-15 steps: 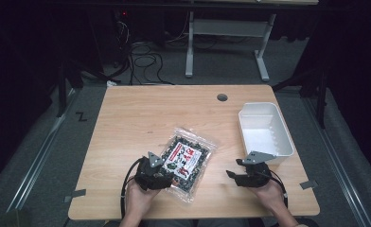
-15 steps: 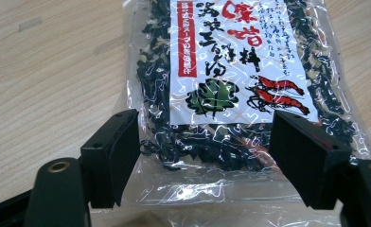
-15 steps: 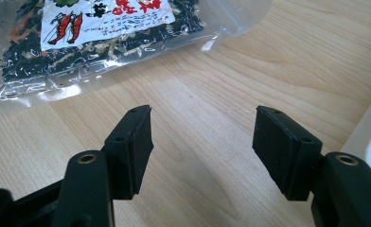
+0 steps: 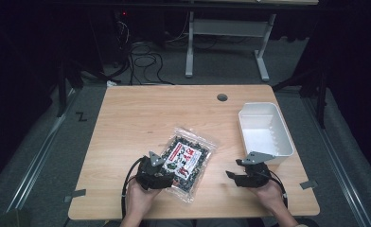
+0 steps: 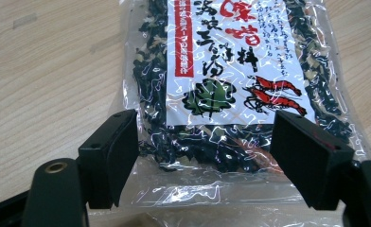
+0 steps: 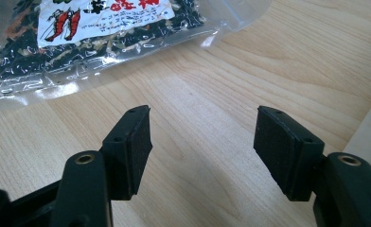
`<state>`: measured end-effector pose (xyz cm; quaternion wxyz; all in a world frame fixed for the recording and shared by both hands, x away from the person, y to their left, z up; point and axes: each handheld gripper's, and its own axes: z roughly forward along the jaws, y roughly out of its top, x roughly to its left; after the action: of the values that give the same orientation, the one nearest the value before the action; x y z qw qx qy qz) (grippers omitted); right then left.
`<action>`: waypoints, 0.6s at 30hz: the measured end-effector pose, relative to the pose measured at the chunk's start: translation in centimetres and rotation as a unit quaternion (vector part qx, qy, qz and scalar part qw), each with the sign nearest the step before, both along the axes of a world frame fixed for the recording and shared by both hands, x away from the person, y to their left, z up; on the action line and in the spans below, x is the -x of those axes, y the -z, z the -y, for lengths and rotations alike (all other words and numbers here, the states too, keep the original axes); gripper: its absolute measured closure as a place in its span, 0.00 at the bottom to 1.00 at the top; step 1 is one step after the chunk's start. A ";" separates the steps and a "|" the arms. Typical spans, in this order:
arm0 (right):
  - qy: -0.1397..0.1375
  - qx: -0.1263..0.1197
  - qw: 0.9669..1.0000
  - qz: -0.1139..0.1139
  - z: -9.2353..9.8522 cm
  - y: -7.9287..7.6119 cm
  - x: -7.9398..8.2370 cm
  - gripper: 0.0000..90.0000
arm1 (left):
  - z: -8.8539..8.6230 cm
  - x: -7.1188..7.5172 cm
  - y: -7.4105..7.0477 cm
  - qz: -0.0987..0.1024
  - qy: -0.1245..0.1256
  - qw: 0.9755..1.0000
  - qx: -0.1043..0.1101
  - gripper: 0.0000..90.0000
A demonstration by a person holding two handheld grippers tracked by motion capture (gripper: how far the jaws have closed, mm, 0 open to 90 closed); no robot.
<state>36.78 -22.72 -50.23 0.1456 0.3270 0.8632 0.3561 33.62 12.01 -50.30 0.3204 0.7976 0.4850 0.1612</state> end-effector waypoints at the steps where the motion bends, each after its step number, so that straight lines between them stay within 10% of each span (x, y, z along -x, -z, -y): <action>1: -0.002 -0.003 1.000 0.003 0.0 0.0 0.0 0.42 | 0.0 0.0 0.0 -0.001 -0.001 1.000 -0.001 0.27; 18: 0.001 -0.006 1.000 0.010 0.2 -0.1 0.0 0.41 | 0.7 -3.1 0.0 -0.017 -0.013 1.000 -0.021 0.26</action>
<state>36.75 -22.90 -50.18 0.1527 0.3246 0.8592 0.3647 36.72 11.34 -50.29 0.2930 0.8002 0.4976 0.1621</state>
